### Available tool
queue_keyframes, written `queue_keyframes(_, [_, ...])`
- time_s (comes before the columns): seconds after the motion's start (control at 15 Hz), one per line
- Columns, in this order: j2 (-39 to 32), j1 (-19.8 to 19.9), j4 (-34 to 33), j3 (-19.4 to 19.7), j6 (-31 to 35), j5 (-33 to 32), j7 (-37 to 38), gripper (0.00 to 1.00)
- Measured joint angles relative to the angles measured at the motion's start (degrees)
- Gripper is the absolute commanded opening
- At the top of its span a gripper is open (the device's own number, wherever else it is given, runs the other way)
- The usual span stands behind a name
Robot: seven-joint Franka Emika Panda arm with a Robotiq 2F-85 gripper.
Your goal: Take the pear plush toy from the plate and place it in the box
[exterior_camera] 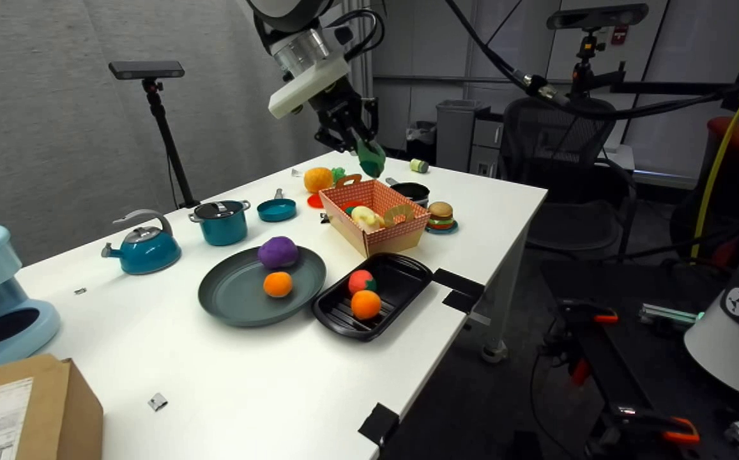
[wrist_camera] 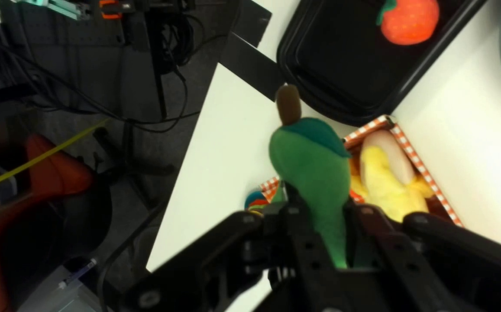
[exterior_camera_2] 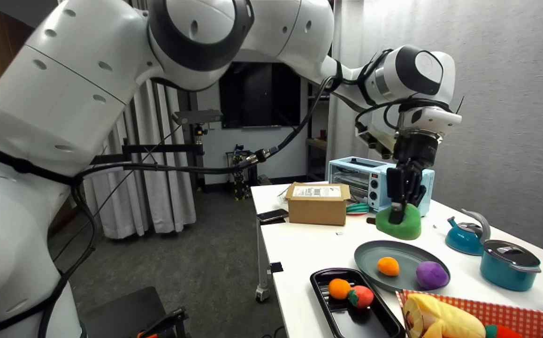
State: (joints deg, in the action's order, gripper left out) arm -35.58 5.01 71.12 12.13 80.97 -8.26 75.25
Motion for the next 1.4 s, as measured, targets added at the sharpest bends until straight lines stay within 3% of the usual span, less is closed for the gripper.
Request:
queue_keyframes(0.6, [15.8,-0.3,25.5,-0.3,0.5,-0.7,4.7,0.05])
queue_keyframes(0.93, [21.6,-1.1,35.0,-0.3,3.0,-12.2,14.5,0.05])
queue_keyframes(1.4, [25.3,-1.6,41.9,-1.6,3.6,-27.4,24.9,0.05])
